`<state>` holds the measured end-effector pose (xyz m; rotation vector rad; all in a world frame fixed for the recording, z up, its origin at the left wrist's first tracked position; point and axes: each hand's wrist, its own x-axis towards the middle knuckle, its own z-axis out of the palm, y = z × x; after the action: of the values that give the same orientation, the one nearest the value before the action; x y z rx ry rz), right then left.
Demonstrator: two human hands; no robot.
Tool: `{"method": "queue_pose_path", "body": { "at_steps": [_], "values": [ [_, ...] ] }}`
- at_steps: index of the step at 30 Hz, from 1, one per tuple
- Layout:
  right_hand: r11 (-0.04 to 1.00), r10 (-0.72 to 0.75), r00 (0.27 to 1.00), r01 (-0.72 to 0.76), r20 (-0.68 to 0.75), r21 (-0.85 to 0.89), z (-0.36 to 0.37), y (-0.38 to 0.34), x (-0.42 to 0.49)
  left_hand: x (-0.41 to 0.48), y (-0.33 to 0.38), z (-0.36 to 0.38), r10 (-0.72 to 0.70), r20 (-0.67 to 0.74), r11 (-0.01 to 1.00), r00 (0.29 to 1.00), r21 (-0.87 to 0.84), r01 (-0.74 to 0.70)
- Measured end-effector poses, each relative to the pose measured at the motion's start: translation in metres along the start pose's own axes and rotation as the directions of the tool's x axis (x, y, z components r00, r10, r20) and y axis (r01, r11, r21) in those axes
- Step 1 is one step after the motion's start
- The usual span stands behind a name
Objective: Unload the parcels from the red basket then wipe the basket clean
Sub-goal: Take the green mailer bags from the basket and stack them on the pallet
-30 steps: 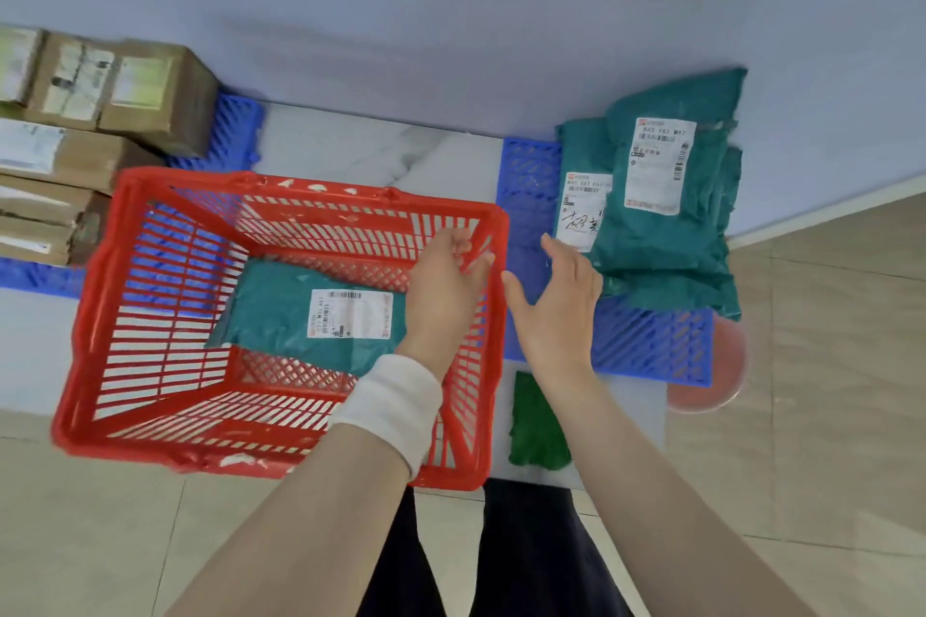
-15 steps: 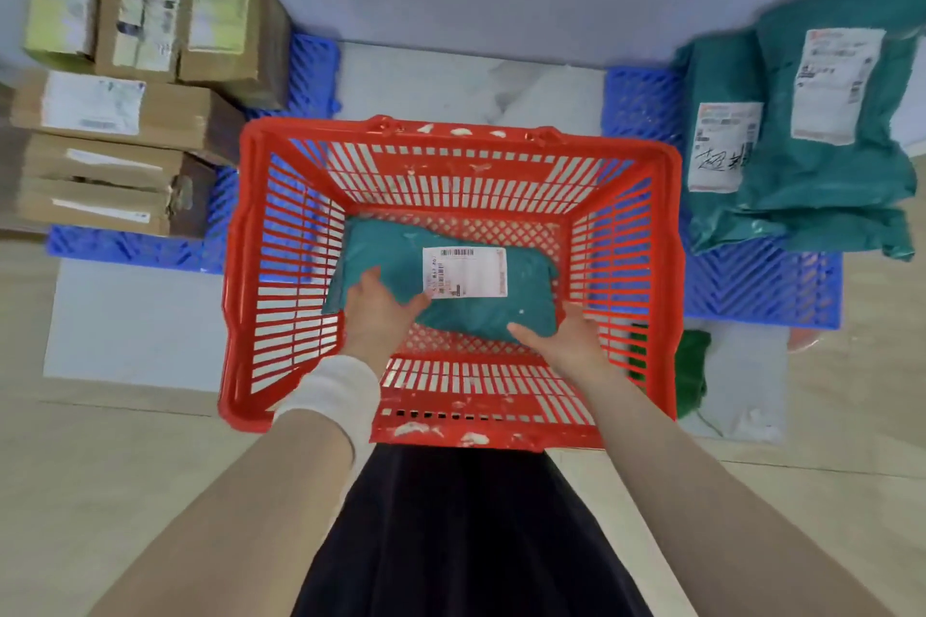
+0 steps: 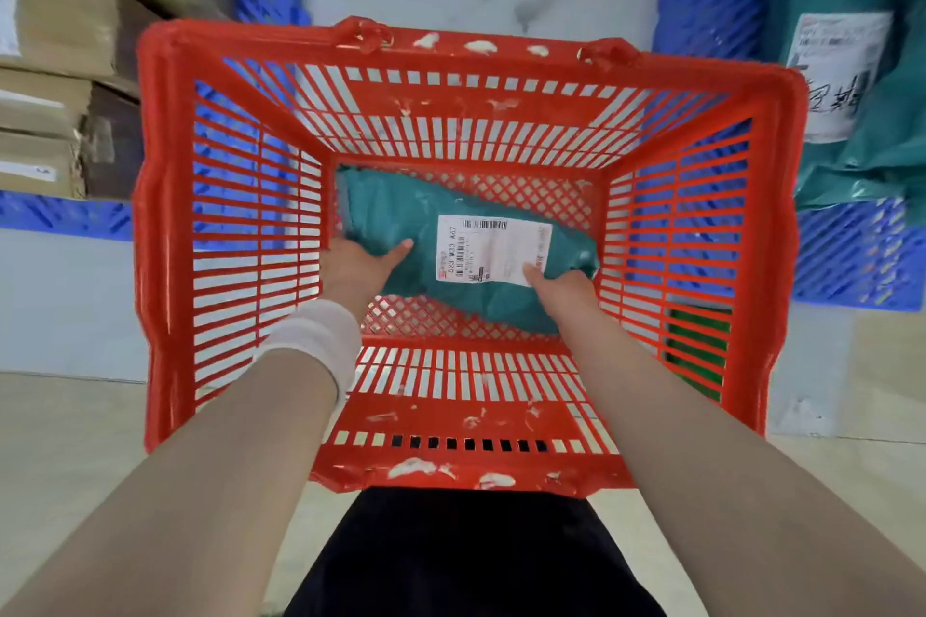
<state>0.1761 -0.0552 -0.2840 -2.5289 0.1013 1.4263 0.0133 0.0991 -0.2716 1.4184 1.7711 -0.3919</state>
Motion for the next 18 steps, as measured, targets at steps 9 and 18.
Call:
{"method": "queue_pose_path", "body": {
  "at_steps": [9,18],
  "values": [
    [0.962,-0.256,0.948,0.269,-0.191,0.047,-0.065,-0.011,-0.096,-0.067,0.0,-0.058,0.113,0.084,0.992,0.99,-0.07,-0.108],
    [0.848,-0.402,0.803,0.508,-0.439,0.152,-0.174,0.01,-0.202,-0.166,0.052,-0.088,0.376,0.027,0.861,0.926,-0.379,-0.338]
  ]
}}
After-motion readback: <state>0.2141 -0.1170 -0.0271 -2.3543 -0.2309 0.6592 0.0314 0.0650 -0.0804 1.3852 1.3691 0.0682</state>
